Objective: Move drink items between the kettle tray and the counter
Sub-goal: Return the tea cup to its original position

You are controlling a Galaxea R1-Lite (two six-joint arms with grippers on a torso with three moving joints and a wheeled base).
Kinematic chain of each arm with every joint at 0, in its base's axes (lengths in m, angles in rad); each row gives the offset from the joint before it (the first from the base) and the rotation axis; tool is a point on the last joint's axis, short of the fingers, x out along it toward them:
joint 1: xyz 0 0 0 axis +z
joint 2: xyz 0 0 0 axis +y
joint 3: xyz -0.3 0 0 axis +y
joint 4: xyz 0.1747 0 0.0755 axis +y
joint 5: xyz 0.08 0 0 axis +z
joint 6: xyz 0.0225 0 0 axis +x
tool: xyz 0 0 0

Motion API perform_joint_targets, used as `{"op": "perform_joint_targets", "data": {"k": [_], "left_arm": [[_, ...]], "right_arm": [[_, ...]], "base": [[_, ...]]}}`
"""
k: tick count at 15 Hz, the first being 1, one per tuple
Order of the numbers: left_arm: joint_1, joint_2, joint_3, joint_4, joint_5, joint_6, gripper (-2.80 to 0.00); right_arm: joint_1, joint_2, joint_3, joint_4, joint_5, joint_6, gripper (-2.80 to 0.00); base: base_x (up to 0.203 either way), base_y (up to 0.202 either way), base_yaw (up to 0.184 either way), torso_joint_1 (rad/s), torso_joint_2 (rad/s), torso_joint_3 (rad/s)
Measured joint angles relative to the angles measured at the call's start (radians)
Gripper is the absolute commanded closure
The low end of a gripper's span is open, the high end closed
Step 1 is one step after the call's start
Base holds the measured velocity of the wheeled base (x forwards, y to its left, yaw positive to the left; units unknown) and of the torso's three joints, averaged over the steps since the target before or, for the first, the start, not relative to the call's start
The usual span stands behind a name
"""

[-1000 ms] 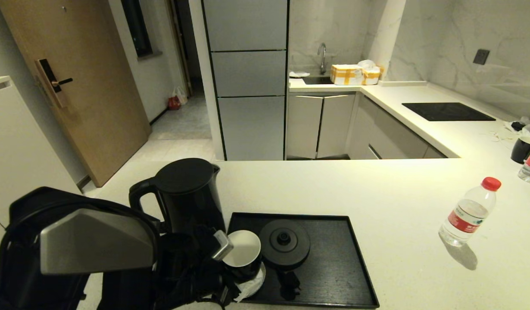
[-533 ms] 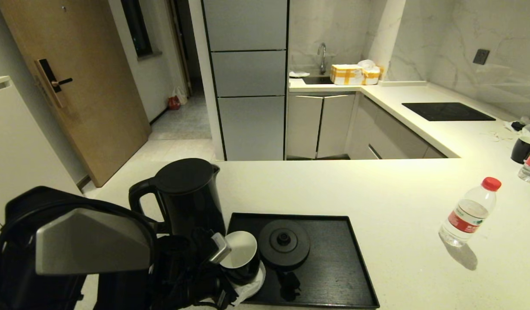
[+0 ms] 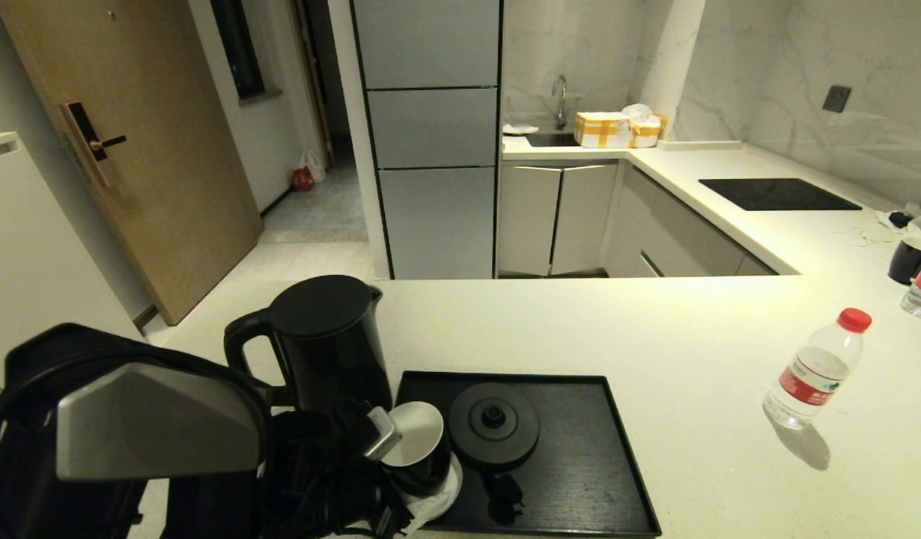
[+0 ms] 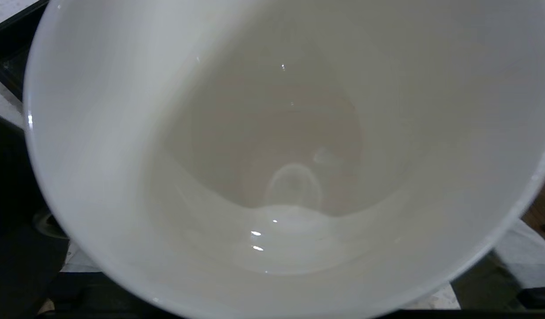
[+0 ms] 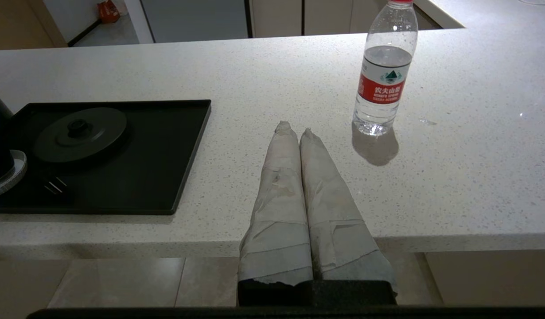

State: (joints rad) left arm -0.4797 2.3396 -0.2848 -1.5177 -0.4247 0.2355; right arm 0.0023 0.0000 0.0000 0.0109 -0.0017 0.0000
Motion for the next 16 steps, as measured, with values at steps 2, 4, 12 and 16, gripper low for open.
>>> {"op": "perform_joint_targets", "data": {"k": [2,4,12,16], "left_arm": [[-0.003,0.0,-0.003,0.0,0.001,0.005,-2.8],[-0.003,0.0,-0.004,0.0,-0.001,0.029,-2.8],[-0.029,-0.008,-0.018,0.0,0.03,0.036,-2.8],[-0.03,-0.024,-0.015,0.0,0.031,0.036,-2.8]], "right_arm": [[0.0,0.0,0.0,0.0,0.0,0.0,0.0],[0.001,0.0,0.0,0.0,0.0,0.0,0.0],[0.001,0.0,0.0,0.0,0.0,0.0,0.0],[0.001,0.0,0.0,0.0,0.0,0.0,0.0]], "base": [[0.0,0.0,0.0,0.0,0.0,0.0],[0.0,0.0,0.0,0.0,0.0,0.0],[0.0,0.0,0.0,0.0,0.0,0.0],[0.0,0.0,0.0,0.0,0.0,0.0]]}}
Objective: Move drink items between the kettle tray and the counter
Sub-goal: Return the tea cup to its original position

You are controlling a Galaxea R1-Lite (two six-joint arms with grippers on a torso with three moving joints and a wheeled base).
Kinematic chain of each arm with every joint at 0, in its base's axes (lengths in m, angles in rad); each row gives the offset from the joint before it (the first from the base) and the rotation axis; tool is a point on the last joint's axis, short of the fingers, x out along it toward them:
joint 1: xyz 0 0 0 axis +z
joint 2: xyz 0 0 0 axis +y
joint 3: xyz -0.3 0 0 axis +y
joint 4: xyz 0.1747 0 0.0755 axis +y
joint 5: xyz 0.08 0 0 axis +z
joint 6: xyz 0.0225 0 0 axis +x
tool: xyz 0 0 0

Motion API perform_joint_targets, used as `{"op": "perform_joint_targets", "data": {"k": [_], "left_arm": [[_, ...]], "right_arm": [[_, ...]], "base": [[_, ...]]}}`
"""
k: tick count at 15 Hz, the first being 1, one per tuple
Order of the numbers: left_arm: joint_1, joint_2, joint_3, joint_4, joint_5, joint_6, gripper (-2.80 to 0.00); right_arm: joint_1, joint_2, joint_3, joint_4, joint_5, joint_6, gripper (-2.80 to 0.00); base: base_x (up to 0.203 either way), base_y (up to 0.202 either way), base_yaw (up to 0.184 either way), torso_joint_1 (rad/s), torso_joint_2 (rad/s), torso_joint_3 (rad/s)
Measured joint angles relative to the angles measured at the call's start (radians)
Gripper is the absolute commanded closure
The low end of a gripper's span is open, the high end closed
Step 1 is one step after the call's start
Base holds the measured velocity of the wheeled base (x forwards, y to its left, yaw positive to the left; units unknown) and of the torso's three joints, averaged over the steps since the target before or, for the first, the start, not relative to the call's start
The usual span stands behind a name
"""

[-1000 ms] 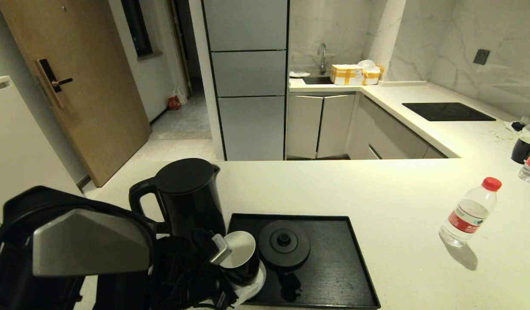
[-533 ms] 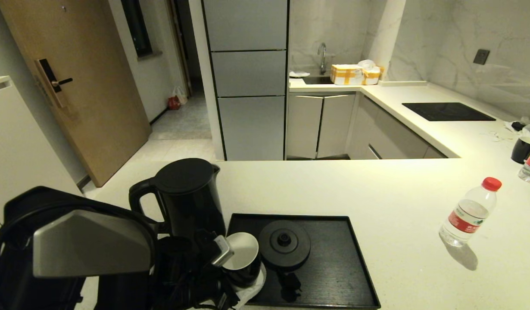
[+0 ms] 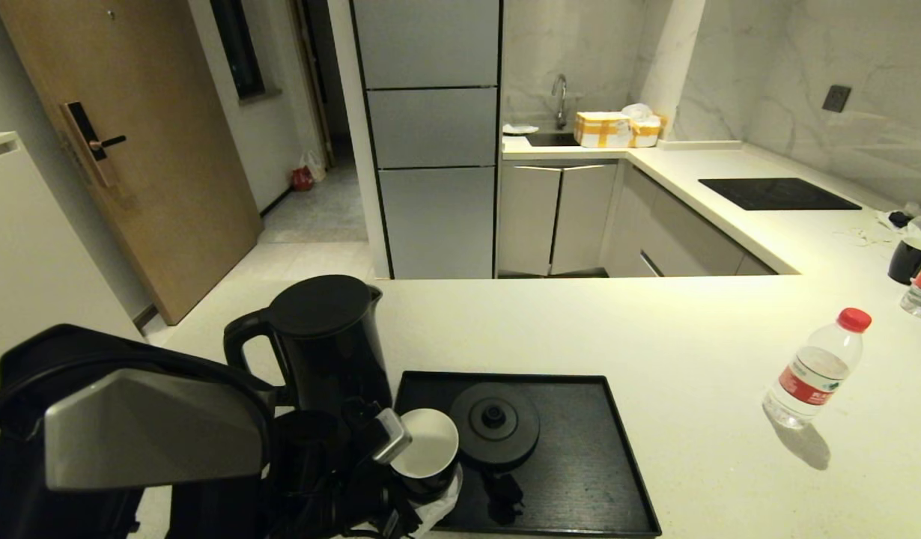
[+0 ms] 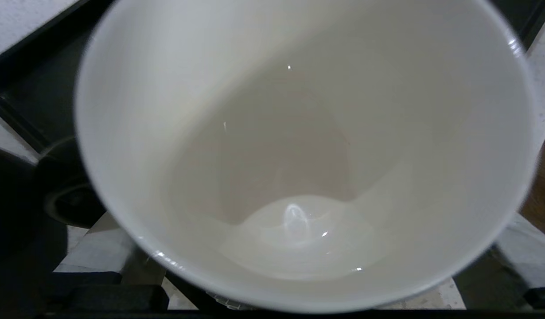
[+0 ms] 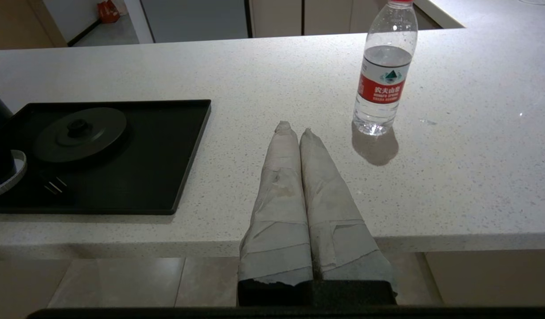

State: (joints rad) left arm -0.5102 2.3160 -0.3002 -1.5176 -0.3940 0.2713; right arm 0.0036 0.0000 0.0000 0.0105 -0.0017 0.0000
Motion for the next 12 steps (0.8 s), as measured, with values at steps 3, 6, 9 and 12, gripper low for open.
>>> {"op": "perform_joint_targets", "data": {"k": [3,6,9,12], "left_arm": [[0.001,-0.009,0.003,-0.001,0.012,0.0,-2.8],[0.001,-0.017,0.013,-0.003,0.02,0.0,-2.8],[0.001,-0.02,0.02,-0.003,0.02,0.0,-2.8],[0.002,-0.022,0.031,-0.003,0.022,-0.001,-2.8]], "right_arm": [[-0.001,0.0,0.0,0.0,0.0,0.0,0.0],[-0.001,0.0,0.0,0.0,0.0,0.0,0.0],[0.0,0.0,0.0,0.0,0.0,0.0,0.0],[0.0,0.0,0.0,0.0,0.0,0.0,0.0]], "base": [[0.0,0.0,0.0,0.0,0.0,0.0],[0.0,0.0,0.0,0.0,0.0,0.0],[0.0,0.0,0.0,0.0,0.0,0.0],[0.0,0.0,0.0,0.0,0.0,0.0]]}}
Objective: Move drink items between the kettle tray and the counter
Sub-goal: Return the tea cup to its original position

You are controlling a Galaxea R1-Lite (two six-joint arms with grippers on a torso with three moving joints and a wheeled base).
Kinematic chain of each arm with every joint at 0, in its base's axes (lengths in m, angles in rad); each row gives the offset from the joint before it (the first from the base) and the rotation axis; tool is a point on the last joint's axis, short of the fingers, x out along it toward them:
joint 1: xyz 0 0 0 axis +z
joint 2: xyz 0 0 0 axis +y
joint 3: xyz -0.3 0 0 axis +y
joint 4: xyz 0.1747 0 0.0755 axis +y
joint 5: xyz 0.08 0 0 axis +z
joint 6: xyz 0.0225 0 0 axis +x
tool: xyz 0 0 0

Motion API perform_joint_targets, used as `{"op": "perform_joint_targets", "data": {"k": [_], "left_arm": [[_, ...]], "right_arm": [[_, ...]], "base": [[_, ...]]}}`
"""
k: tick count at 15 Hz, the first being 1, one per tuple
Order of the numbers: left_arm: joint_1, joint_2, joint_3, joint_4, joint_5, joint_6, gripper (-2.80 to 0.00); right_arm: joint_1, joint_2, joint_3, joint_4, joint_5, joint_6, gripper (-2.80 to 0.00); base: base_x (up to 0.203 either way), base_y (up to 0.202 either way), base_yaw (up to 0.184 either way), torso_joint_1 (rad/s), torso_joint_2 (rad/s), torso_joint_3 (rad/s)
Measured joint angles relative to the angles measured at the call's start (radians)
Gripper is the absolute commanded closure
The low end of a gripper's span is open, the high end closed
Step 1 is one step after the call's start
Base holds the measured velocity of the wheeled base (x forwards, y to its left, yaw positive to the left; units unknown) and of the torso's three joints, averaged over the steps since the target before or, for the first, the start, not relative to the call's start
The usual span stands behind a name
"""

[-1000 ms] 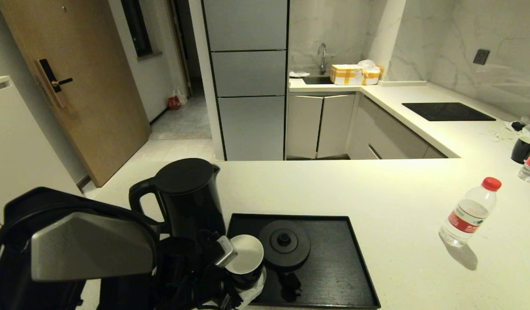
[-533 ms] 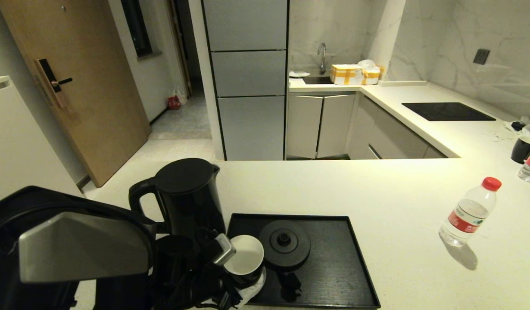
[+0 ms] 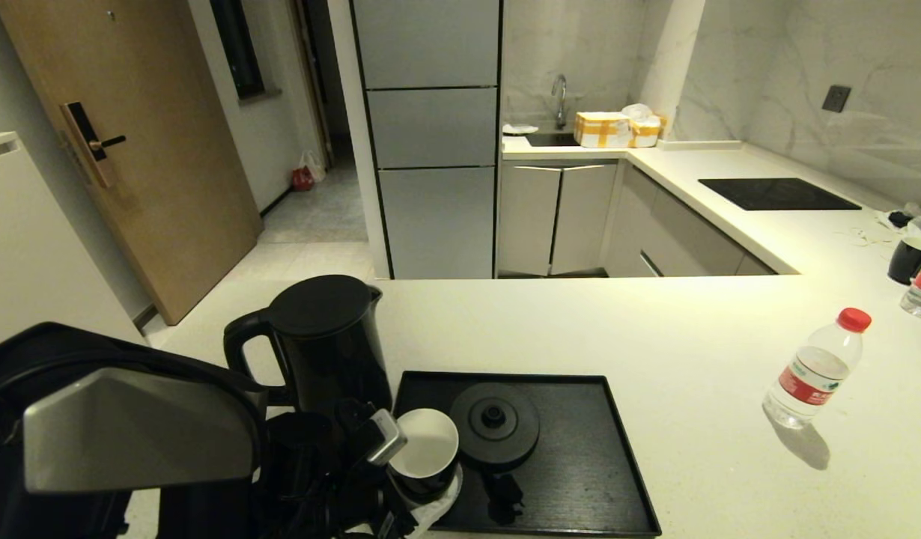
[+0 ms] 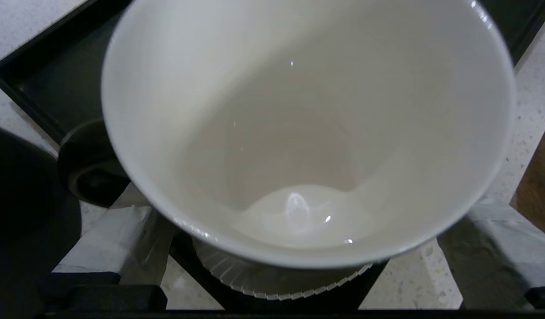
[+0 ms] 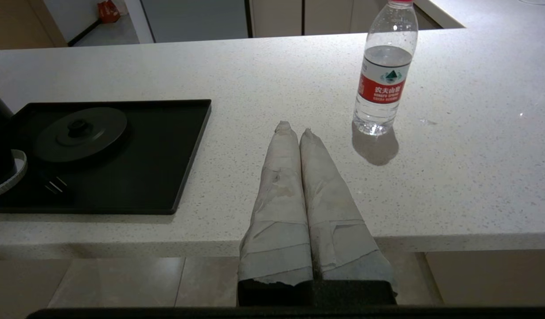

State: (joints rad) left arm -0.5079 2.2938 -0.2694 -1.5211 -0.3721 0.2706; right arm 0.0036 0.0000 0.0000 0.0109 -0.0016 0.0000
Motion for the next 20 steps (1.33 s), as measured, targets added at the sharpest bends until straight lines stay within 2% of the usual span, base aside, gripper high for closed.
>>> {"op": "perform_joint_targets", "data": {"k": [20], "left_arm": [[0.006,-0.032,0.029,0.0,0.043,-0.004,-2.8]], "right_arm": [[0.0,0.0,0.0,0.0,0.0,0.0,0.0]], "base": [[0.0,0.0,0.0,0.0,0.0,0.0]]}}
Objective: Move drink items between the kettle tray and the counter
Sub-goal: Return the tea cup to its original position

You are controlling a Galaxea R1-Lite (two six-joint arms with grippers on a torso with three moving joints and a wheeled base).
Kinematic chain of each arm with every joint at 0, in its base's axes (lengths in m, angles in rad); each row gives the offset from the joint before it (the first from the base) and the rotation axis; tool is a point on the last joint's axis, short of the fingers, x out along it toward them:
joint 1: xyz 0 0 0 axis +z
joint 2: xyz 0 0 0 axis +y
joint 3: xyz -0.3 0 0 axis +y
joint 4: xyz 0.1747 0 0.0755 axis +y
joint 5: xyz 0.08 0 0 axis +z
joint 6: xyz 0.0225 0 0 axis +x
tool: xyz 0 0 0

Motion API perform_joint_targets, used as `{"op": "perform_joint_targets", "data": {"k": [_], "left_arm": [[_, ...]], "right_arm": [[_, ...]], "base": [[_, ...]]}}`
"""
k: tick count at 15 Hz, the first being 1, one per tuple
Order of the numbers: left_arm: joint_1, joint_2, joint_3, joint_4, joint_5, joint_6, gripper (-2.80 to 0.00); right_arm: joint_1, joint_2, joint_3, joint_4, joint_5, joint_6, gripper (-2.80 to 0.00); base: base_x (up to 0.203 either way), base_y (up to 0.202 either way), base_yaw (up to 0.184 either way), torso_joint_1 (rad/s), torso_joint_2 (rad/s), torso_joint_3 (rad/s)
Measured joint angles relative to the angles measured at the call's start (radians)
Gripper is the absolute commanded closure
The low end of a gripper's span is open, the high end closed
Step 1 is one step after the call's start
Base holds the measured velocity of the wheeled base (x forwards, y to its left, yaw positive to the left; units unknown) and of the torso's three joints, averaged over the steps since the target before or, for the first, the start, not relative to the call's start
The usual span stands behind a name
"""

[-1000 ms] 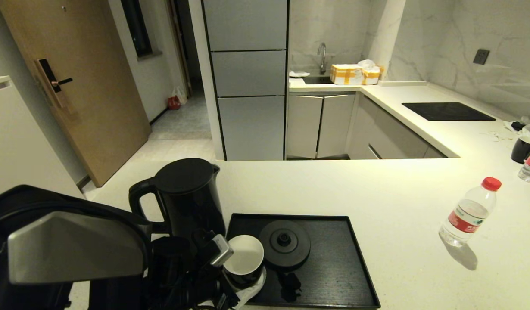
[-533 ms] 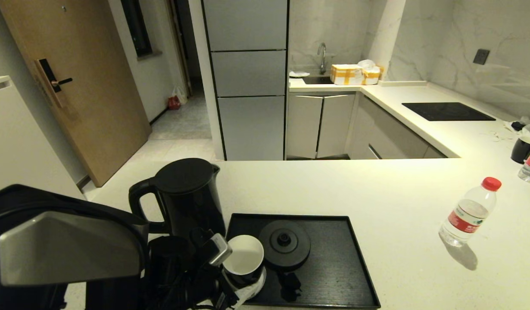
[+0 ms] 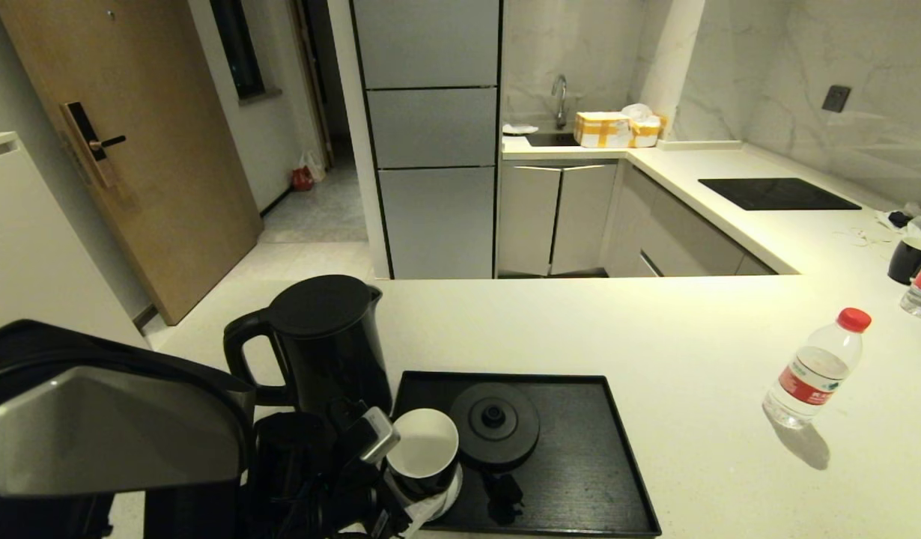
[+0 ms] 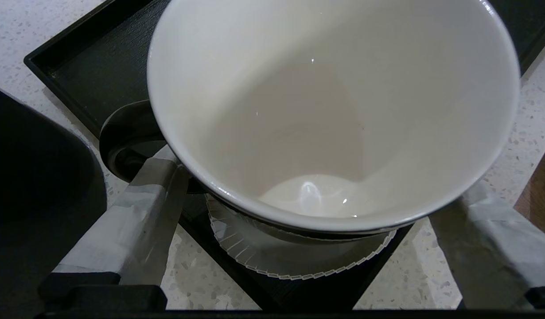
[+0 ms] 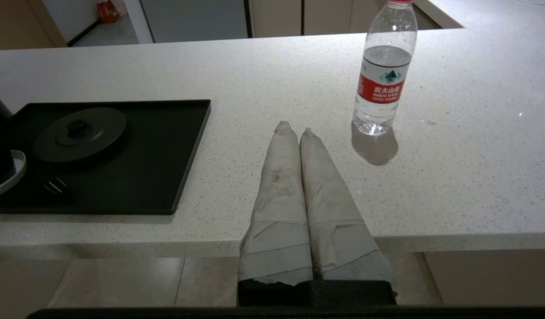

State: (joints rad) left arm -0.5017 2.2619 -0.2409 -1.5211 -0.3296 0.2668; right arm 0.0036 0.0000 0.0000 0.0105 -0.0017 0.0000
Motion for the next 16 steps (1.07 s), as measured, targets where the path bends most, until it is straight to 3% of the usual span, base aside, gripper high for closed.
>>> {"op": "perform_joint_targets", "data": {"k": [16], "left_arm": [[0.002,-0.04,0.045,0.0,0.018,0.001,-2.8]], "right_arm": [[-0.001,0.0,0.0,0.0,0.0,0.0,0.0]], "base": [[0.0,0.0,0.0,0.0,0.0,0.0]]}}
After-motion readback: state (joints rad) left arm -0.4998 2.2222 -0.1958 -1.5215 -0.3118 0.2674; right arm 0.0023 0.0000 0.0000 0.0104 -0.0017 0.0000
